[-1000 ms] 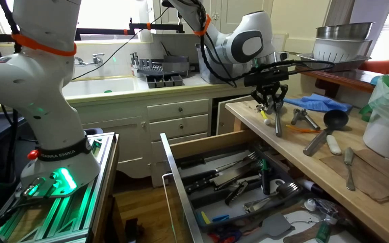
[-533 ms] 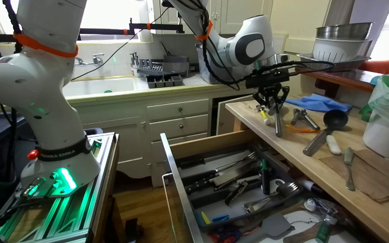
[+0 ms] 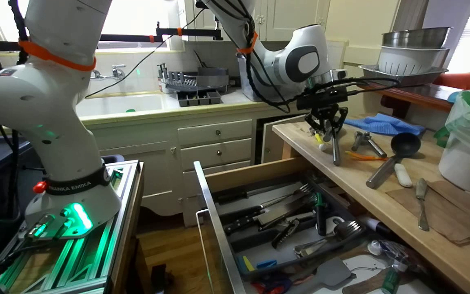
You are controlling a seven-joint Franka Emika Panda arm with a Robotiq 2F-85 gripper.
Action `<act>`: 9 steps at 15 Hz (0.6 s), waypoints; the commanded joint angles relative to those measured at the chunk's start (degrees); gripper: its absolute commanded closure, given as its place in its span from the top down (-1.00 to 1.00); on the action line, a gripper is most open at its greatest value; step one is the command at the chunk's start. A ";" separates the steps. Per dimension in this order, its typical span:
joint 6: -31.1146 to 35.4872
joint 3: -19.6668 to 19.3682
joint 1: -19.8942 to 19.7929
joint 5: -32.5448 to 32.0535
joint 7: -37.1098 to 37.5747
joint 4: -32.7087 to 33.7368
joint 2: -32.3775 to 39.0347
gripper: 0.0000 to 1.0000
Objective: Remove the black ladle from the open drawer and put it on top of the counter.
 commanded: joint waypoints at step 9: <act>0.99 -1.21 0.63 -3.80 3.59 3.67 3.95 -0.88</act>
